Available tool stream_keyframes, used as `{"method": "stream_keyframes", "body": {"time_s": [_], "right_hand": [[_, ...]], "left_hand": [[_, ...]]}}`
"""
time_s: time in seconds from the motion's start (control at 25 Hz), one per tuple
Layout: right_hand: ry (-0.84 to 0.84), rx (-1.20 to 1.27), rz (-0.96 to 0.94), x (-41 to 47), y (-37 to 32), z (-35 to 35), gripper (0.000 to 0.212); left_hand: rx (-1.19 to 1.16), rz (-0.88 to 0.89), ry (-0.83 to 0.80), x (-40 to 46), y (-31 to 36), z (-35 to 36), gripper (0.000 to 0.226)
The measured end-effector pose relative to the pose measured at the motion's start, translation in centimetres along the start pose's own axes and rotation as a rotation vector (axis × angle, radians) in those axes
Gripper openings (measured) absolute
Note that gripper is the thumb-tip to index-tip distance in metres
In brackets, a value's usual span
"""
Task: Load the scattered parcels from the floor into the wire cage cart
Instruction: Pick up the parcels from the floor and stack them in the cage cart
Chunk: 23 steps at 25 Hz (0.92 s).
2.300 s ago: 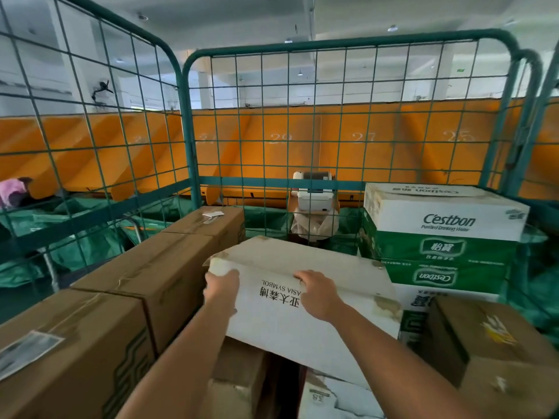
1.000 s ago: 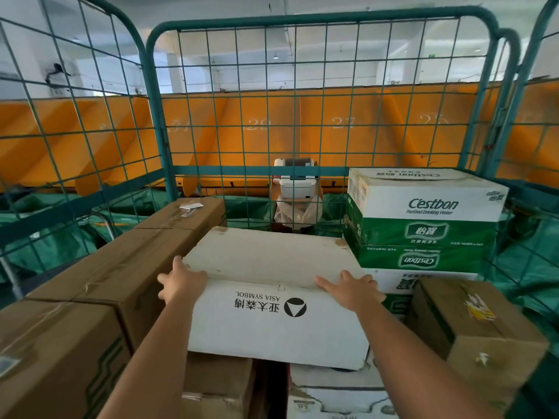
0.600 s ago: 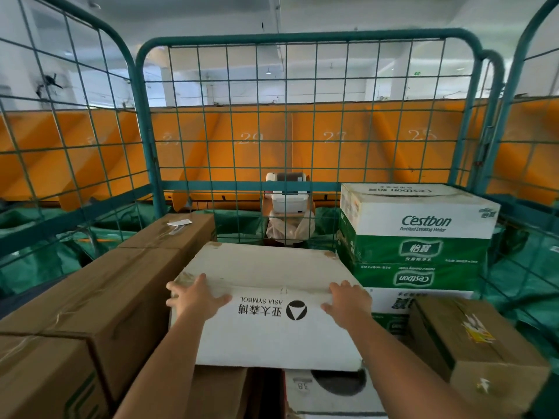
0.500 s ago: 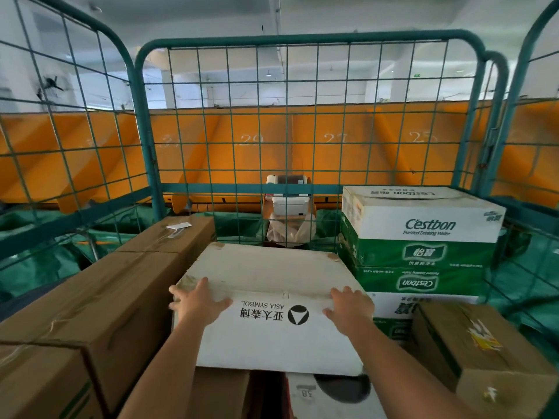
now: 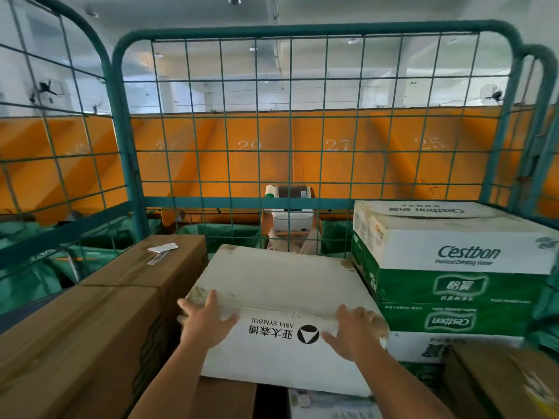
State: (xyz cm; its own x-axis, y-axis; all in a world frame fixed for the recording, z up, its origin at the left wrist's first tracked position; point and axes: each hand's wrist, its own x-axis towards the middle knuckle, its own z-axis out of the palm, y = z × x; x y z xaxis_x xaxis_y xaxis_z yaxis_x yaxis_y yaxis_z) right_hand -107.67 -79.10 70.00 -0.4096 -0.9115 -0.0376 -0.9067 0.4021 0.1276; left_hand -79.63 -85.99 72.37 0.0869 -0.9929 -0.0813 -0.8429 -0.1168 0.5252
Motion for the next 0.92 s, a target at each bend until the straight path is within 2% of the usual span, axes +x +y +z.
{"method": "stream_keyframes", "body": {"time_s": [0.12, 0.28, 0.48, 0.72, 0.8, 0.92], "right_hand": [[0.010, 0.008, 0.012, 2.4, -0.7, 0.5, 0.085], [-0.091, 0.053, 0.016, 4.9, -2.7, 2.5, 0.096], [-0.038, -0.072, 0.032, 5.0, -3.2, 3.5, 0.088], [-0.029, -0.083, 0.029, 4.7, -3.3, 3.6, 0.089], [-0.054, -0.078, 0.023, 4.8, -3.1, 3.0, 0.089], [-0.105, -0.031, -0.008, 4.0, -1.7, 1.5, 0.083]], "left_hand": [[-0.033, 0.009, -0.014, 3.0, 0.1, 0.9, 0.082], [-0.139, -0.136, -0.087, 6.6, -0.3, 2.4, 0.090], [0.003, -0.055, -0.048, 6.6, -1.4, 3.9, 0.092], [0.082, -0.011, -0.024, 6.7, -1.6, 4.4, 0.093], [0.095, -0.002, -0.045, 6.7, -1.2, 3.7, 0.096], [0.147, 0.000, -0.176, 6.0, -1.2, 1.6, 0.106]]}}
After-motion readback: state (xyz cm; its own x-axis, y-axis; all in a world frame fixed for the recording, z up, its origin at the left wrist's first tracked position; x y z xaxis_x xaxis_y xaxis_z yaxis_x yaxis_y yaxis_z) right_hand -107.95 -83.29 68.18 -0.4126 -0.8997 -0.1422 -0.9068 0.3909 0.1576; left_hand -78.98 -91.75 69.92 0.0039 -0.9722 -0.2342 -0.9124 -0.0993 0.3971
